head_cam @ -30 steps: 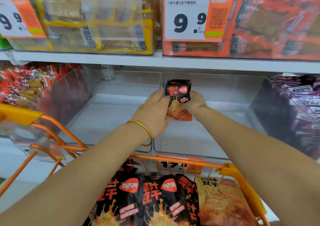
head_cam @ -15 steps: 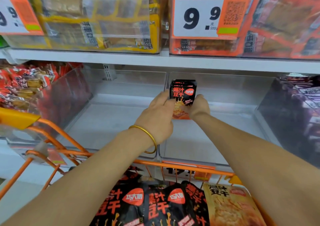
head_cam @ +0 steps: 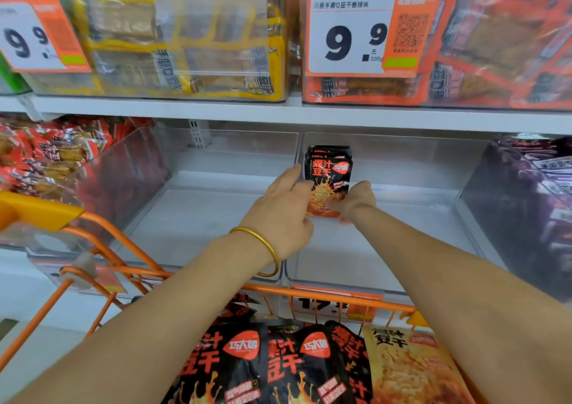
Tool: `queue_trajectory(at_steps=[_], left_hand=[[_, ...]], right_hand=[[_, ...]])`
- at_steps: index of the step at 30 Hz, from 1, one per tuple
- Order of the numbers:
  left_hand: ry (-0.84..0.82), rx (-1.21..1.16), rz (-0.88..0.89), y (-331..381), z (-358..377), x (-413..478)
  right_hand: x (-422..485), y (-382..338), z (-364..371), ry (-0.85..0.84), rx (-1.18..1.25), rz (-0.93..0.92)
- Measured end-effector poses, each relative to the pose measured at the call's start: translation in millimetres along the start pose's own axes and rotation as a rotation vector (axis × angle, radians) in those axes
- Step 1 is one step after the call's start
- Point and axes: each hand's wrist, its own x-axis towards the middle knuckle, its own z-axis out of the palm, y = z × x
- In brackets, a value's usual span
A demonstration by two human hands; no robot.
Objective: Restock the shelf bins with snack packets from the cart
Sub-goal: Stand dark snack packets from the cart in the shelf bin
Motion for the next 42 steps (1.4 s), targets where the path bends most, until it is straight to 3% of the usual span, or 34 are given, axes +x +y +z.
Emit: queue_trajectory(at_steps=[6,15,20,28,36,42], left_hand=[[0.037,-0.013,0.012,2,-1,-7],[0.206,-0.086,0.091,13,-13,-39],[0.166,-0.096,0.113,20,-21,-57],[-0.088,-0.075,0.075,18,-33,-90],[-0.188,-0.047,0.044,17,-33,-97],[-0.168,-0.091,0.025,13,-31,-95]], right_hand=[[-23,-5,-18,-0.02,0.013,-0.017],[-135,7,-82,-0.328,0.083,-0.391],[-177,15,-92,-0.42,0.036,-0.475],[-205,18,-91,-0.624,-0.068,-0.569],[-223,19,-83,-0.796,-0.47,-0.59],[-222,20,-86,-0.792,-0.183,-0.489]])
